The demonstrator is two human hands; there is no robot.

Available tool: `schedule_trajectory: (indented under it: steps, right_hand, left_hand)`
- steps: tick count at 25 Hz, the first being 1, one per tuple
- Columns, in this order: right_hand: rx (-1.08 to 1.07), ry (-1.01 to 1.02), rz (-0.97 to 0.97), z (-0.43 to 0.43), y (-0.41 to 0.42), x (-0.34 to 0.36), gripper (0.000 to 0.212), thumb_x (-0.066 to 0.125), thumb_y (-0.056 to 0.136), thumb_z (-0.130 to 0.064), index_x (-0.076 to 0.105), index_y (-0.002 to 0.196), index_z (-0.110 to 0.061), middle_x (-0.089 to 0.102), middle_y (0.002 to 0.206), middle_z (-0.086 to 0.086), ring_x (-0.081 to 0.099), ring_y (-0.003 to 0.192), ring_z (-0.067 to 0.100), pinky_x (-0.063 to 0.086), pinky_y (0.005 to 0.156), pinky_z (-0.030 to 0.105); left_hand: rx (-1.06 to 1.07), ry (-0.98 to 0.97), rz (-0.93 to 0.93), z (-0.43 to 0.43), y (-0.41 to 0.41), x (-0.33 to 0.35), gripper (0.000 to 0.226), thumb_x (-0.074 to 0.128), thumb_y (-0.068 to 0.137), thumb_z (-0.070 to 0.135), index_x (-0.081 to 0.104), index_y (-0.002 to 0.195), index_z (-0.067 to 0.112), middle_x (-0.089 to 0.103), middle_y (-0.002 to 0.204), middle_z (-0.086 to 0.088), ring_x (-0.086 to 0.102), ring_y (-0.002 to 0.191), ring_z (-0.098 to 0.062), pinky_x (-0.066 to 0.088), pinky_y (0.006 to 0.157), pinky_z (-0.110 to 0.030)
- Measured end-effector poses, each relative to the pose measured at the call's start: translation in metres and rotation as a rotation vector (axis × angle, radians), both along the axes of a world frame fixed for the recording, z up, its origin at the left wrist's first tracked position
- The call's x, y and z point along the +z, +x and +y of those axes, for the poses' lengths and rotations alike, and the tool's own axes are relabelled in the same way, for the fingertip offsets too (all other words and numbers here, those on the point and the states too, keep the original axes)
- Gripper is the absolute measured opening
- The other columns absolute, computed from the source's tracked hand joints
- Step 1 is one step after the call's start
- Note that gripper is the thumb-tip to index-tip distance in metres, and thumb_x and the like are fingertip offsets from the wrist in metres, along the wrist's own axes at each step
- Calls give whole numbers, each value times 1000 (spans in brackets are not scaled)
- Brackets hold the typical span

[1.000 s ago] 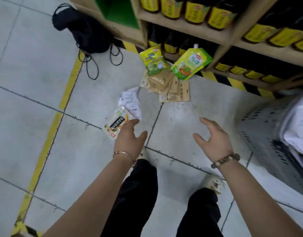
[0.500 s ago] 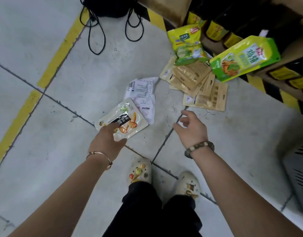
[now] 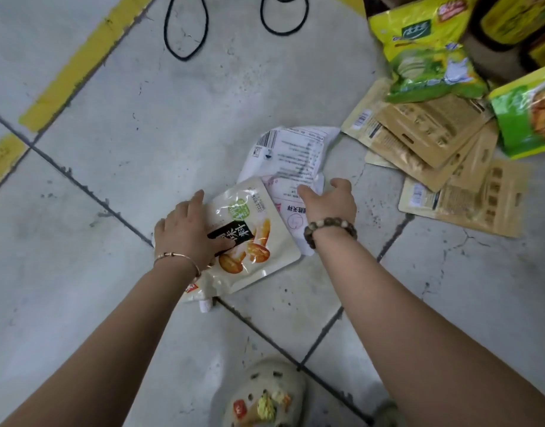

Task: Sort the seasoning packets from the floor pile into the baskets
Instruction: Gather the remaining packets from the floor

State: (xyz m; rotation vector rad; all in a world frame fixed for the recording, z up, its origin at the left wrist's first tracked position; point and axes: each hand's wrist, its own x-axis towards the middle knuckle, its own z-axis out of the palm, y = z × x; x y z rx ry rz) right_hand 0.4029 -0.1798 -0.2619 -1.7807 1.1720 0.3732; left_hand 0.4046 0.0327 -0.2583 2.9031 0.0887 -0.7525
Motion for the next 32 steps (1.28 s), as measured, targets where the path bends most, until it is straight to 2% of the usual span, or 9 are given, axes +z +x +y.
schedule_trajectory:
  steps: [4,8,12,15,18,20,24,29,32]
  right_hand:
    - [37,-154,79,13,16,-10,69,71,70,-54,45,119,-14,56,121,8,53,112,29,40,90,41]
    - [257,-343,42,9,36,-11,91,77,60,-57,38,129,-12,45,131,9,44,121,28,36,95,45]
    - [199,-117,115,-6,56,-7,47,81,65,-41,50,87,-13,62,115,11,58,107,28,43,89,38]
    - [290,3,36,-9,56,-6,32,73,78,-32,65,95,-7,67,109,8,62,100,25,46,76,28]
    - [257,115,-183,-16,47,-1,21,62,87,-20,65,105,-9,66,113,7,62,101,24,50,86,33]
    - [126,145,-285,-33,37,8,19,60,87,-12,62,105,-9,66,112,6,62,101,22,49,84,30]
    - [-90,110,-464,-100,12,35,26,56,88,0,59,113,-1,64,113,10,61,102,24,48,81,30]
    - [-340,43,-691,-191,-44,87,22,55,87,6,56,108,-1,64,99,5,64,73,6,52,59,15]
    - [-385,-67,-761,-238,-88,123,19,57,86,5,58,98,-9,67,103,5,66,90,15,53,82,32]
  left_hand:
    - [-36,47,-41,-1,6,-11,87,74,61,59,39,132,24,53,117,-10,48,108,-33,34,95,-43]
    - [-55,25,-21,-9,15,-14,65,75,59,58,47,104,20,53,98,-2,49,96,-28,34,81,-38]
    - [-47,17,7,-8,18,-12,59,74,60,58,38,90,23,48,85,3,49,85,-23,31,74,-35]
    - [-52,11,13,-8,21,-10,53,74,62,57,39,84,25,49,77,6,48,75,-20,34,67,-32]
    - [-68,-195,133,-15,27,-2,40,76,67,47,46,87,29,55,80,7,53,76,-17,37,59,-27]
    - [-95,-335,196,-26,27,6,27,75,72,39,51,82,32,58,80,9,56,79,-16,40,61,-25]
    - [0,-651,189,-65,20,23,19,73,79,27,58,67,26,65,60,11,62,60,-5,47,54,-19]
    - [229,-1093,106,-138,16,57,11,68,82,14,66,73,19,70,62,9,66,56,-5,49,51,-19]
    - [258,-1240,95,-186,20,83,10,66,83,11,68,76,16,71,71,-1,67,66,-18,55,68,-37]
